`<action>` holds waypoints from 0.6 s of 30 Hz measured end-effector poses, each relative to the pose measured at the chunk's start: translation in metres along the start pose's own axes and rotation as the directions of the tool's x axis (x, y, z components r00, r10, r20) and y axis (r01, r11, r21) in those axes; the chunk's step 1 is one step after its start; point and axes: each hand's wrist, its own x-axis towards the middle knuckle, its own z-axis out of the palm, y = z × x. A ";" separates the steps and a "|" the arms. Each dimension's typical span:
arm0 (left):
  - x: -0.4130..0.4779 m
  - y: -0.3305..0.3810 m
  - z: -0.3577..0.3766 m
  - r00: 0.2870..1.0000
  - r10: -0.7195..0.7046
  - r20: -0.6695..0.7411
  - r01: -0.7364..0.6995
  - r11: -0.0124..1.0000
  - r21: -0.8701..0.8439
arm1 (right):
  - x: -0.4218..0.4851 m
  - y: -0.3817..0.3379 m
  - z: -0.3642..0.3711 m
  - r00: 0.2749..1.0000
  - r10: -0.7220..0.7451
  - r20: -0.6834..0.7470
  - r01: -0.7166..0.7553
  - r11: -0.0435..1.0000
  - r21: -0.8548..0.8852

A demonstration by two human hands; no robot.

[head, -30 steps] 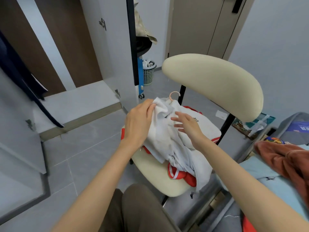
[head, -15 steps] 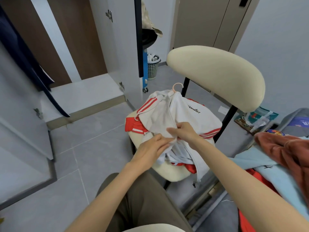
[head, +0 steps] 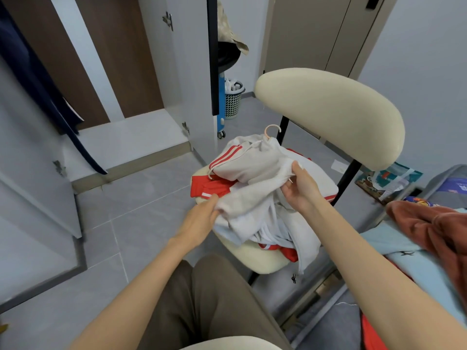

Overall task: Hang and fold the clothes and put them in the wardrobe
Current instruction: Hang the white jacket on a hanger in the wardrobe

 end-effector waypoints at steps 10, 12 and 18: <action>0.021 0.056 -0.062 0.887 -0.056 -0.458 -0.033 0.982 -0.184 | -0.004 0.024 -0.014 0.974 0.023 0.224 0.159 0.639 -0.753; 0.017 0.057 -0.042 0.959 -0.052 -0.280 0.001 0.984 -0.181 | -0.008 0.030 -0.027 0.968 -0.058 0.244 0.243 0.449 -0.860; -0.010 0.061 0.022 0.991 0.048 0.128 -0.008 0.955 -0.295 | -0.019 0.035 -0.096 0.985 0.111 0.135 0.163 -0.310 -0.936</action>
